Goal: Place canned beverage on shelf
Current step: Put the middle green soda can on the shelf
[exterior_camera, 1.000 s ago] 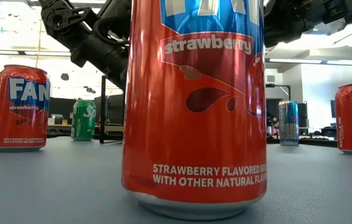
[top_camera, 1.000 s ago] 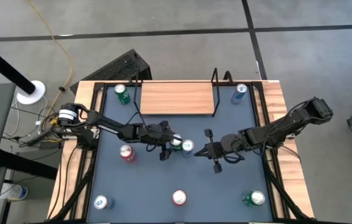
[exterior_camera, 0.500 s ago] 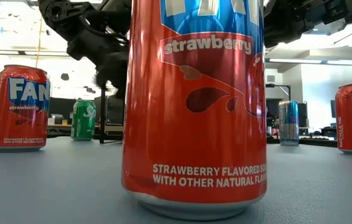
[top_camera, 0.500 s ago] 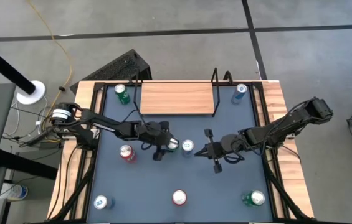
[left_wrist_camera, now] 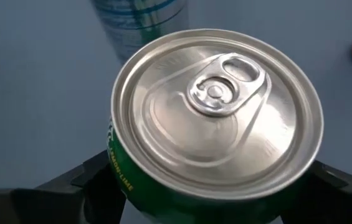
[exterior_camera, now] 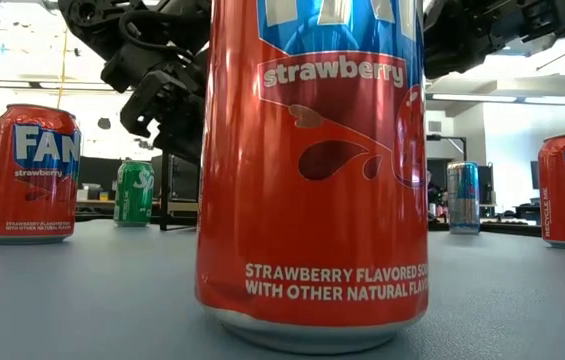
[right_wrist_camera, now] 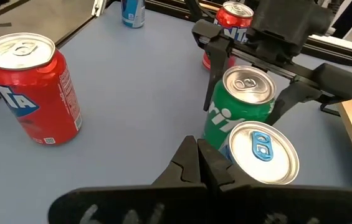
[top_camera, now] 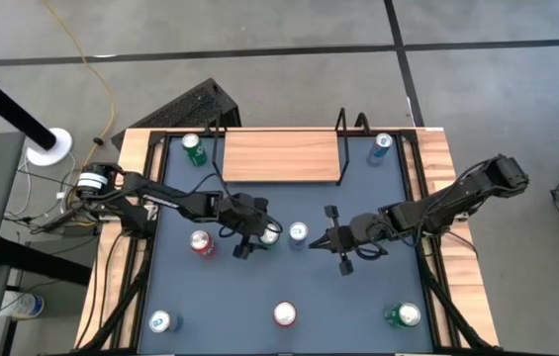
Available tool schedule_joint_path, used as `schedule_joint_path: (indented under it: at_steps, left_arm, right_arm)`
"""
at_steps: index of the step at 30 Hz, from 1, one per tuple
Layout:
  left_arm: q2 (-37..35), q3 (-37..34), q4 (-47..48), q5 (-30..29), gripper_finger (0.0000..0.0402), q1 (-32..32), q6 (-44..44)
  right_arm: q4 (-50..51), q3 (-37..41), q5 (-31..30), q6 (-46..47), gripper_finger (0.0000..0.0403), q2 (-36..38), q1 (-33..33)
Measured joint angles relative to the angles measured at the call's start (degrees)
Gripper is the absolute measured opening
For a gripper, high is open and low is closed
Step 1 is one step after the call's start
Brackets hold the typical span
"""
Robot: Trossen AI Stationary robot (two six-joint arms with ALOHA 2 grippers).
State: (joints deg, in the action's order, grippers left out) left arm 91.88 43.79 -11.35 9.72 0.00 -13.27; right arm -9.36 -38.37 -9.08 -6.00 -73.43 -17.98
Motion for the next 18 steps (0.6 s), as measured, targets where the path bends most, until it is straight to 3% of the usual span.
schedule_joint_path:
  at_steps: [18]
  left_arm:
    - [0.09, -0.02, 0.0, -1.47, 0.0324, 0.03, 7.87]
  right_arm:
    - [-0.05, 0.0, 0.0, 0.0, 0.0, 0.0, 0.13]
